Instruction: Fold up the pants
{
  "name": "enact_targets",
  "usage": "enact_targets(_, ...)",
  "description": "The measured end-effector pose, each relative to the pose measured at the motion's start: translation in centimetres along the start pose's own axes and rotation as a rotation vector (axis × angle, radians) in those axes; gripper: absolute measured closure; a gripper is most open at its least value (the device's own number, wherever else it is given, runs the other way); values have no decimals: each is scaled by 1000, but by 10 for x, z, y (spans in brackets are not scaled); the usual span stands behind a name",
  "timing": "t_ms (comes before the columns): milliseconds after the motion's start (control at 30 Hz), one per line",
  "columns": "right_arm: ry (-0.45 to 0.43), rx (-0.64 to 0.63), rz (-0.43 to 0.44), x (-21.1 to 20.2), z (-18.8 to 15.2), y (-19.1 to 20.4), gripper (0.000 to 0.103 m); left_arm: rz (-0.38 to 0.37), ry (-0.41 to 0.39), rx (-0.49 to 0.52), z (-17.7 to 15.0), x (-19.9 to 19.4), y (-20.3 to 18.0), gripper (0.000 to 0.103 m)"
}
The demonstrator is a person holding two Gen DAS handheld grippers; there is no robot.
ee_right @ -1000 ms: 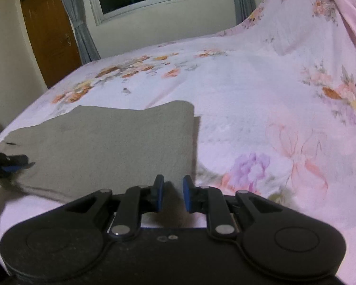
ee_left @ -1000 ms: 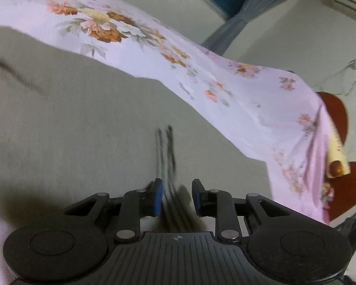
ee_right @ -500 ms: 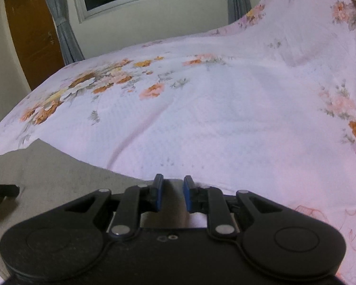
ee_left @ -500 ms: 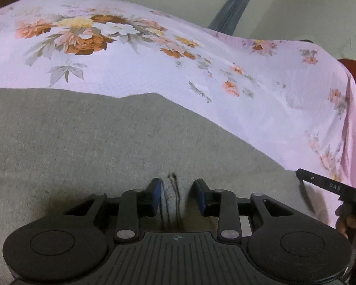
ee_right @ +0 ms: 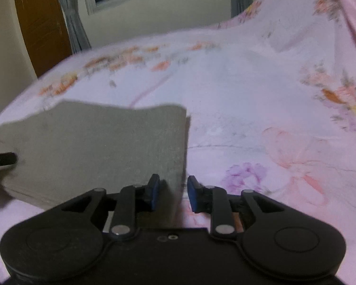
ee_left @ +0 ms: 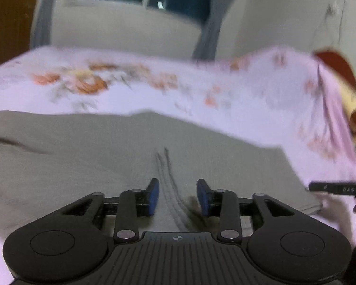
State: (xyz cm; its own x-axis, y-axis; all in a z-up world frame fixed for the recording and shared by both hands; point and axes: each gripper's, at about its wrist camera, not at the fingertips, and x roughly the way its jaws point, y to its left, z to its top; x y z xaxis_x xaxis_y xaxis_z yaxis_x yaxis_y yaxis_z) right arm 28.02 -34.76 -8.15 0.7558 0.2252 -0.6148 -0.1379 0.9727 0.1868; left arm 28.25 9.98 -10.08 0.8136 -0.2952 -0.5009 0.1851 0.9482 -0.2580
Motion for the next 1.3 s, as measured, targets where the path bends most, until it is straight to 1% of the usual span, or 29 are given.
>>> enact_targets(33,-19,6,8,-9,0,-3,77,13,-34,-32,-3,-17,12,45)
enact_targets(67,-41,11,14,-16,0,-6,77,31,-68,-70,-7,-35,28,34)
enact_targets(100,-57,15,16,-21,1,-9,77,54,-88,-106,-10,-47,44,30)
enact_targets(167,-67,34,2,-25,3,-15,73,111,-105,-219,-15,-67,85,30)
enact_targets(267,-68,72,2,-24,5,-19,72,151,-115,-465,-23,-82,152,30)
enact_targets(333,-69,96,11,-22,4,-18,71,142,-127,-625,-31,-81,192,30)
enact_targets(400,-70,137,30,-20,4,-19,70,128,-98,-779,-42,-69,231,30)
enact_targets(433,-75,154,34,-20,4,-19,70,98,-105,-819,-46,-63,243,30)
enact_targets(500,-81,178,36,-20,4,-19,65,62,-129,-853,-45,-54,259,30)
enact_targets(533,-82,189,36,-21,4,-20,60,41,-128,-862,-41,-47,266,29)
enact_targets(567,-85,196,31,-21,3,-21,55,16,-132,-872,-37,-41,272,25)
enact_targets(667,-77,213,8,-23,2,-23,55,-23,-193,-897,-33,-26,286,26)
enact_targets(700,-74,216,1,-23,2,-22,55,-16,-205,-886,-34,-22,285,39)
enact_targets(733,-73,216,-4,-23,2,-22,55,11,-193,-869,-33,-17,281,56)
enact_targets(767,-74,213,-10,-24,3,-22,55,20,-174,-882,-34,-14,281,70)
enact_targets(800,-78,211,-14,-25,5,-22,55,-13,-217,-912,-38,-19,283,71)
enact_targets(833,-87,210,-19,-28,7,-22,55,-51,-286,-903,-40,-30,282,71)
enact_targets(867,-99,211,-24,-31,9,-23,55,-68,-336,-876,-42,-42,277,71)
enact_targets(900,-111,214,-31,-34,11,-25,55,-60,-363,-852,-47,-51,271,71)
enact_targets(933,-118,218,-37,-35,12,-28,54,-32,-346,-839,-53,-51,272,71)
enact_targets(967,-118,223,-43,-34,12,-32,53,24,-264,-848,-62,-42,278,74)
enact_targets(1000,-108,230,-53,-30,12,-37,53,18,-247,-860,-67,-38,283,73)
enact_targets(1033,-90,230,-76,-24,12,-41,53,25,-237,-850,-63,-38,282,73)
enact_targets(1100,-70,202,-141,-14,10,-49,53,56,-205,-815,-53,-35,279,72)
enact_targets(1167,-40,180,-214,-3,7,-56,53,49,-191,-817,-52,-34,281,71)
enact_targets(1200,-15,166,-248,4,5,-60,51,49,-186,-817,-51,-33,281,70)
enact_targets(1233,6,154,-278,10,1,-62,41,50,-180,-813,-45,-30,283,70)
enact_targets(1267,26,136,-306,15,-3,-64,29,54,-172,-811,-43,-29,283,69)
enact_targets(1300,44,103,-325,21,-8,-64,24,59,-161,-812,-41,-34,287,69)
